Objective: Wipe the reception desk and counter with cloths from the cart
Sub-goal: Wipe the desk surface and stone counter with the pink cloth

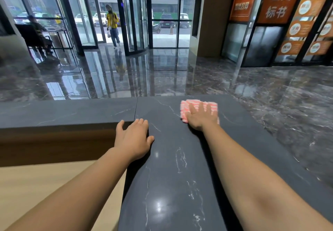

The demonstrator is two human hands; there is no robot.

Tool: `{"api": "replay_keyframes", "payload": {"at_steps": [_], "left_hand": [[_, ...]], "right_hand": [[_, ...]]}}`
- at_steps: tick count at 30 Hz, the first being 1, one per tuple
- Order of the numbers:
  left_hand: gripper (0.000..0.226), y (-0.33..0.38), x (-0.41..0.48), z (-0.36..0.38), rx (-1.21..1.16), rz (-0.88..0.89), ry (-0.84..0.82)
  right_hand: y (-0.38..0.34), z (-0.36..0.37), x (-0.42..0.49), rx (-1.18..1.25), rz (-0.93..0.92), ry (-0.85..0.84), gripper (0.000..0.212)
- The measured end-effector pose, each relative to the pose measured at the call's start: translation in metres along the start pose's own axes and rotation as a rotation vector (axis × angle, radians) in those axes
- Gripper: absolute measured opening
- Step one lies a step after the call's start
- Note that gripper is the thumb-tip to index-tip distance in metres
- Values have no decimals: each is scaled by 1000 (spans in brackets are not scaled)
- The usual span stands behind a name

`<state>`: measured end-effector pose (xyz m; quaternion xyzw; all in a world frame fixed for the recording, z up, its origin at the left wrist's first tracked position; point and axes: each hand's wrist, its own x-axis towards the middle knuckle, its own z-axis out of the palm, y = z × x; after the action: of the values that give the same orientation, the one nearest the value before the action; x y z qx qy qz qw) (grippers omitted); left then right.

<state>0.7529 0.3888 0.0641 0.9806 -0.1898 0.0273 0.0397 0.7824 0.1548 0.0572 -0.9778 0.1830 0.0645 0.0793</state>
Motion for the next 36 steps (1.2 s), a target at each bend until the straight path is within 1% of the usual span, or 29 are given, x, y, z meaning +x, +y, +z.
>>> {"api": "replay_keyframes", "payload": {"at_steps": [4,6,8,9,11,14,17,22,25,28,31,33,36], "left_hand": [[35,-9,-25,-2,-60,-16,21],[23,-14,-34,-4,-92,-6,43],[9,-16,-43,-9,-117,-3,46],[8,-16,-45,-11,-114,-4,39],[13,-11,-50,-14,-91,8,22],[32,1,-55,-18,-28,52,-19],[47,17,-58,-19,44,97,-80],[52,38,-65,-16,79,180,-157],[50,43,-69,-16,87,195,-166],[52,45,-74,-18,54,183,-185],[64,45,-79,-21,27,163,-202],[72,46,-83,-24,15,144,-227],[83,46,-88,-27,1,100,-323]], "right_hand": [[-83,18,-29,-33,-212,-29,58],[-112,27,-44,-39,-294,-48,59],[-127,33,-57,-59,-358,-70,61],[-129,35,-60,-69,-378,-73,62],[-123,34,-63,-64,-388,-67,59],[-90,27,-60,-33,-337,-50,57],[-30,17,-51,6,-183,-11,57],[87,2,-48,-11,95,46,59],[137,-3,-57,-11,217,58,60],[153,-3,-67,17,262,54,60],[146,-3,-75,17,269,37,58],[137,-2,-82,20,254,23,57],[114,2,-96,17,183,19,56]]}}
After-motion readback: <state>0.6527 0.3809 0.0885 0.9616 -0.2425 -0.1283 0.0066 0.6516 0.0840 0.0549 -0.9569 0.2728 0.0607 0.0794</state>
